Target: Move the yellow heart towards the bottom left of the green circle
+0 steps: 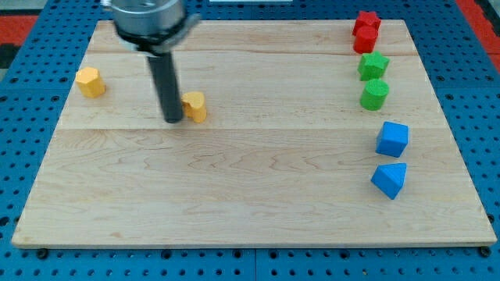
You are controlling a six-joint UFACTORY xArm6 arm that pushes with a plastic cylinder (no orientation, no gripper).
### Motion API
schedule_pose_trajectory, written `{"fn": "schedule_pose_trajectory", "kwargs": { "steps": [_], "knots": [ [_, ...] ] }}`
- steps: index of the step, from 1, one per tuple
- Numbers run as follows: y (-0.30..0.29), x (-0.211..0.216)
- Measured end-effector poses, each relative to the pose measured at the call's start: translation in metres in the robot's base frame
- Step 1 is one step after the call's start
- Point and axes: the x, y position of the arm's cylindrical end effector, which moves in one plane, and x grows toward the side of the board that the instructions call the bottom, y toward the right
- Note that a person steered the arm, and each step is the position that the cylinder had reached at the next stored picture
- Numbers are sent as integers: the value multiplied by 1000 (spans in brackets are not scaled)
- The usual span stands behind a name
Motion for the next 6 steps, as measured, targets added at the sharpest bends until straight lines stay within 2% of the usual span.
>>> {"fn": "schedule_pose_trajectory", "kwargs": {
  "steps": [1,4,5,6],
  "knots": [
    [-34,-6],
    [53,-29],
    [111,-28],
    [141,-26]
  ]
}}
